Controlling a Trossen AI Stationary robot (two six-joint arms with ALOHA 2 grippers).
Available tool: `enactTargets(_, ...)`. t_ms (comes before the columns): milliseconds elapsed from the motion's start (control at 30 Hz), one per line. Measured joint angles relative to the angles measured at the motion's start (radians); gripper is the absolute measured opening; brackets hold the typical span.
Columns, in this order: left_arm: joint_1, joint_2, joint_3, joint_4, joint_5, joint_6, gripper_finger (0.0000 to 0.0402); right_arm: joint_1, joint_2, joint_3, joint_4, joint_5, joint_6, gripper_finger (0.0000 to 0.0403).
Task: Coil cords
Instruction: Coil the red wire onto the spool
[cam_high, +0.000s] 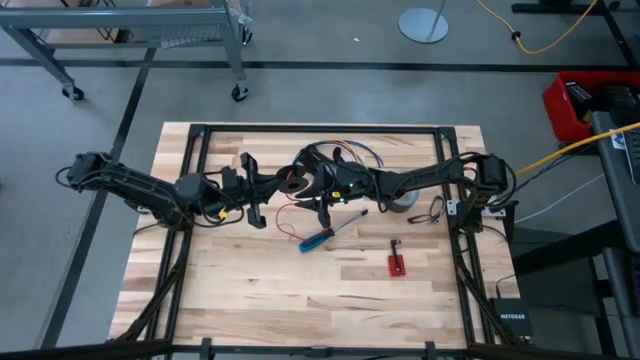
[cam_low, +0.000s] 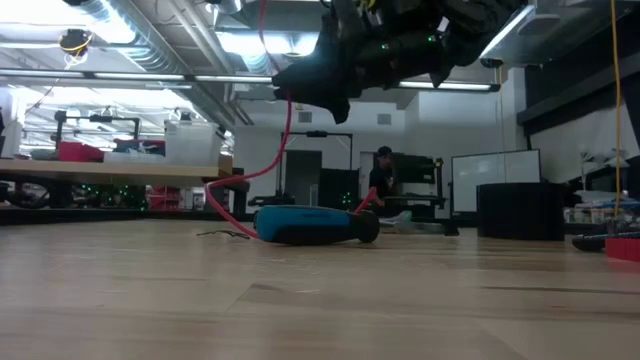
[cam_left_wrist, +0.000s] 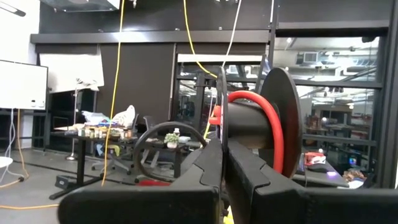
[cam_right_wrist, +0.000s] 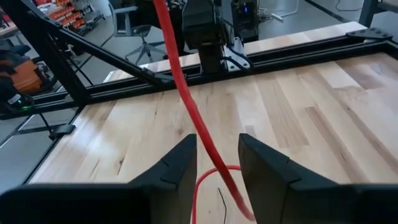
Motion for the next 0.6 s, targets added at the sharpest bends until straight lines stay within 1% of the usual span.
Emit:
enactTargets(267, 0.000, 0.000, 0.000, 0.000, 0.001, 0.000, 0.0000, -0.001, 0.000, 0.000, -0.039, 0.009, -0.002, 0.0121)
enactTargets(400, 0.000, 0.000, 0.000, 0.000, 0.001, -0.002, 0.0000, -0.008, 0.000, 0.000, -0.058, 0.010, -0.039, 0.0121)
enactTargets(600, 0.000, 0.000, 0.000, 0.000, 0.001, -0.003, 0.0000, -0.015, -0.003, 0.000, -0.060, 0.018, -0.044, 0.0120)
